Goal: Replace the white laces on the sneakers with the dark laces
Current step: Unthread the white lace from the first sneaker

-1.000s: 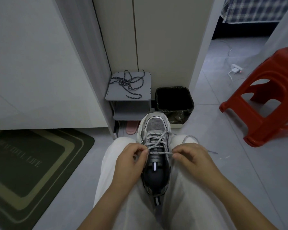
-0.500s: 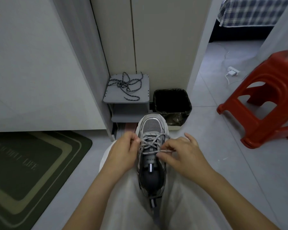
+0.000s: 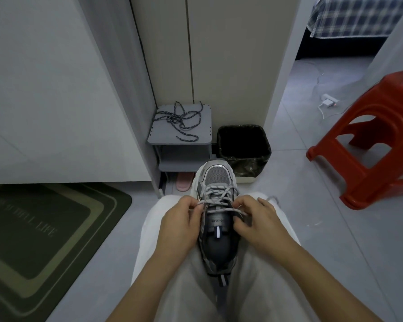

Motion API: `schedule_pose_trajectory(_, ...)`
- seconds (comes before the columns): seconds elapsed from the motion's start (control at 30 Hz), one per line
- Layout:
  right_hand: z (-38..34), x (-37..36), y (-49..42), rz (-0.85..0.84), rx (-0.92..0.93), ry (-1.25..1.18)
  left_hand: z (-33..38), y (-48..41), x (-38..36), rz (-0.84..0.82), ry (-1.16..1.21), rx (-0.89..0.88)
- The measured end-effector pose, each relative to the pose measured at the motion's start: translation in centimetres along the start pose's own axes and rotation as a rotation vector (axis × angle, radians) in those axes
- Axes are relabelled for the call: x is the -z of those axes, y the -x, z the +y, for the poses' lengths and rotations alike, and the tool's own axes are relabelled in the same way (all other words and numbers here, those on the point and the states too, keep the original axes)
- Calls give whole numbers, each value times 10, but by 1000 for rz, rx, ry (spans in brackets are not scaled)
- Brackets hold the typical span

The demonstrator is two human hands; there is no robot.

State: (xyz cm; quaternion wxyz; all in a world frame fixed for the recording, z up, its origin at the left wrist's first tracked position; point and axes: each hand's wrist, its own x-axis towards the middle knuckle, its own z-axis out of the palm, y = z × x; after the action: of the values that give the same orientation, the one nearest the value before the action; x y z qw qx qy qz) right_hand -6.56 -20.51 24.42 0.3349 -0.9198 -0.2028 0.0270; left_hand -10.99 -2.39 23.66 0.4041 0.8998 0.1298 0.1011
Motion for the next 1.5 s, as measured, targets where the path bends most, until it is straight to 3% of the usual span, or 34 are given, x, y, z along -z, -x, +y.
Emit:
schedule_pose_trajectory(0.27,-4,-6,0,17,4,176,-7,-19,18,110,-109,-86)
schedule_pose_trajectory(0.47,-3,-5,1,39,-8,185,-9,-6,3,-57,86,58)
schedule_pose_trajectory(0.77,-5,2,4,27,12,162,-5,-16,30,230,157,71)
schedule_pose_trajectory(1.03,-7,0,5,11,11,171,-9,2,9,-83,162,61)
schedule_pose_trajectory(1.23,-6,3,7,19,-1,148,-9,0,8,113,134,47)
schedule_pose_trajectory(1.37,-3,7,6,-9,-11,116,-18,-16,37,304,250,181)
schedule_pose_trajectory(1.5,-4,6,6,-29,8,125,-20,-12,34,185,267,170)
